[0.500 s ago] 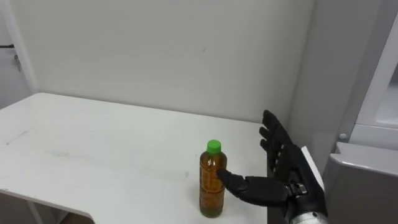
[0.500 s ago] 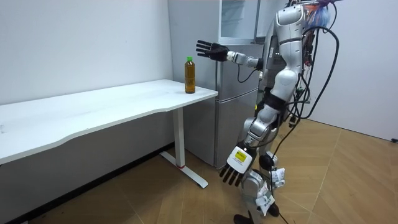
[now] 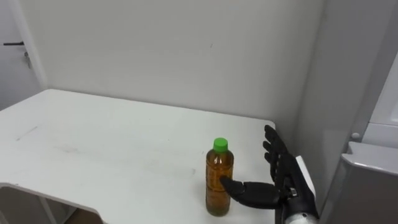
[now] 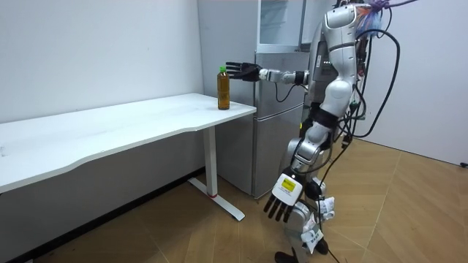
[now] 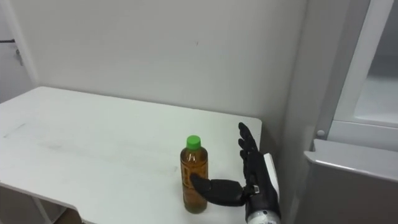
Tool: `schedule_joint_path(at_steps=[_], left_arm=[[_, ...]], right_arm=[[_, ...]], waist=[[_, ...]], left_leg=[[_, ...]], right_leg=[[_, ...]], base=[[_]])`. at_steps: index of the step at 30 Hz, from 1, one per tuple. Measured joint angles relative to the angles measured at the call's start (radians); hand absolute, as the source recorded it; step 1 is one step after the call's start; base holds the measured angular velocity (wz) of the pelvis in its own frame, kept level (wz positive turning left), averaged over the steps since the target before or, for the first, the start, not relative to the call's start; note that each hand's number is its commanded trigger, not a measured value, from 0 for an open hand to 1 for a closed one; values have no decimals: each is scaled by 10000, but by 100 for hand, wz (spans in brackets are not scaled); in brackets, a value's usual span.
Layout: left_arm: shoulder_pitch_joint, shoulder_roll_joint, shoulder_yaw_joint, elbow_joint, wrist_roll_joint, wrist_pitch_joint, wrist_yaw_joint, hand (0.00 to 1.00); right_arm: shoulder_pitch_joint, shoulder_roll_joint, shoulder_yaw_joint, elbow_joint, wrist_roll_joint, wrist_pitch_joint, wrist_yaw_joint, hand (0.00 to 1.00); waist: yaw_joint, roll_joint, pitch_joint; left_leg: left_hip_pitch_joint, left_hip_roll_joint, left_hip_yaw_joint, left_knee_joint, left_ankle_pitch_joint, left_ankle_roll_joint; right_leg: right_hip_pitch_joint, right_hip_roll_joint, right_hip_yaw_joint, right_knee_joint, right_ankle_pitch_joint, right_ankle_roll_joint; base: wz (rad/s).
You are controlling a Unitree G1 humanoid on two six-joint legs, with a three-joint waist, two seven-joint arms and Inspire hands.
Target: Put the bottle in the upper fridge
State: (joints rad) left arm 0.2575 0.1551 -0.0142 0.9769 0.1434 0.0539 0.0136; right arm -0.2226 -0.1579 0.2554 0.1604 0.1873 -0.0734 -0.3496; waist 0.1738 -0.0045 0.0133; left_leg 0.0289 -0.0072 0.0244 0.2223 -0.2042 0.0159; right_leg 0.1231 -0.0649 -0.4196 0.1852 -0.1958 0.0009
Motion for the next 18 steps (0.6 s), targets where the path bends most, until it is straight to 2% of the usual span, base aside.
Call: schedule_joint_path(at_steps=[2,7,14,18], left_arm=[[-9,-1,-20,-105,79,120,-38,0],[36,-1,-19,-158,212,168,-33,0],[173,-6,-314,-152,142,461,-41,0],[235,-58,-435,-151,84,496,-51,0]], right_arm=[[-35,-10,0,112,1,0,-54,0],[-101,-9,13,690,2,12,-138,0],[-213,-20,-17,1908,33,117,-262,0],[-373,-32,-23,2269,29,120,-331,0]], waist=[[-8,-8,-8],[48,-55,-32],[-5,-44,-14],[-2,-45,-1]], left_leg=[[-2,-37,-33,-1,12,14],[47,-62,-105,-5,28,41],[25,-67,-259,21,29,49],[-24,-71,-283,107,29,48]], right_leg=[[4,-29,-5,1,-22,37],[98,-73,-1,1,-56,94],[198,-84,-73,3,-65,111],[209,-79,-90,6,-65,111]], base=[[9],[4],[6],[3]])
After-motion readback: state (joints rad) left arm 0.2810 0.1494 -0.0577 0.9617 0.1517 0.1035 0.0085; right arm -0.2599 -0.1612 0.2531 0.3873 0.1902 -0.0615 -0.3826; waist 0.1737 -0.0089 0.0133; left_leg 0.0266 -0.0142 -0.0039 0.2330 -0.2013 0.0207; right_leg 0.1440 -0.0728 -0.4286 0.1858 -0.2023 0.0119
